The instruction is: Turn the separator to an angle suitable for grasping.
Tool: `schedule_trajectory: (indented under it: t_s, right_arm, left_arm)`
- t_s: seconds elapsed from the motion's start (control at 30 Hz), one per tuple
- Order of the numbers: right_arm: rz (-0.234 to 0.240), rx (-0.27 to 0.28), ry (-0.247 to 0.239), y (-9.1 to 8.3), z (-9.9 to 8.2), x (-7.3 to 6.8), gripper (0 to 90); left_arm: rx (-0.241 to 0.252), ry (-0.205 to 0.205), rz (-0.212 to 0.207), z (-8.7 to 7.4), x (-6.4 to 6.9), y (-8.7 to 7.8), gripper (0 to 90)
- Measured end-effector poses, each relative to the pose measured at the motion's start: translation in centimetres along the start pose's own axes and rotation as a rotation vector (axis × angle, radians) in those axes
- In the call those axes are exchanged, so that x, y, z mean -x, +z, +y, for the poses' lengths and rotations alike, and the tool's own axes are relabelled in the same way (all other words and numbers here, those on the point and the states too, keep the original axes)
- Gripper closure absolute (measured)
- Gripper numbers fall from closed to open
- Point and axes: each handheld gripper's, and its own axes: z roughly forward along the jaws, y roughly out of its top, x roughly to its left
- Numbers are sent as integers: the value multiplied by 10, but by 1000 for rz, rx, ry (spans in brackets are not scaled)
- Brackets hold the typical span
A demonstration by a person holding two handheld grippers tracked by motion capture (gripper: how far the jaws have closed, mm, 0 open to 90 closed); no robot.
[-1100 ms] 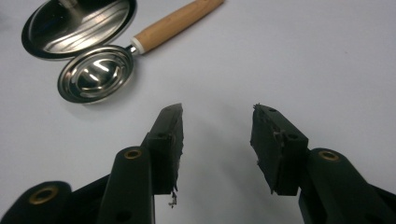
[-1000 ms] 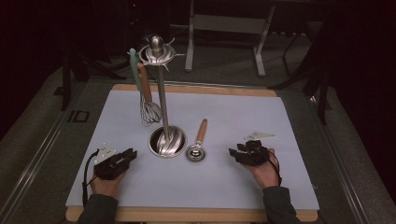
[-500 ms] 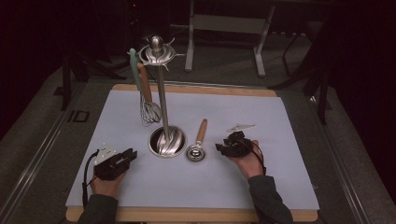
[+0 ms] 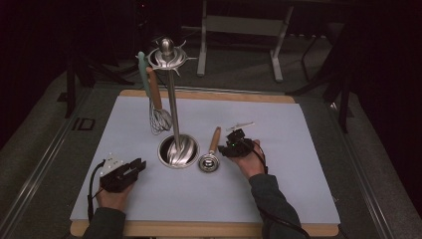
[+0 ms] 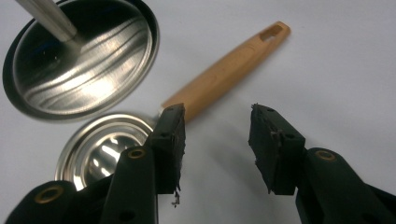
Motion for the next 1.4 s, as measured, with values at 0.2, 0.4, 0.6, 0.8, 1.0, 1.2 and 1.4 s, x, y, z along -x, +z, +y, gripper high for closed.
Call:
schedule_trajectory:
  t_s: [0.2,0.4,0.6,0.8,1.0,1.2,1.4]
  right_arm:
    - [14,-14,27,13,8,-2,525]
    - [14,-36,41,24,16,-7,481]
    - [6,-40,78,35,21,-9,443]
    - [-10,-58,113,44,23,-10,440]
    - [-31,-74,133,50,22,-7,434]
    - [-50,-81,112,52,22,-11,422]
    - [-65,-92,76,51,21,-17,418]
  left_arm:
    - [0,1,-1,0,0,0,718]
    - [0,0,-1,0,0,0,718]
    - [0,2,-2,0,0,0,718]
    - [0,2,-3,0,0,0,718]
    - [0,3,-3,0,0,0,718]
    - [1,2,-3,0,0,0,718]
    - [0,3,-3,0,0,0,718]
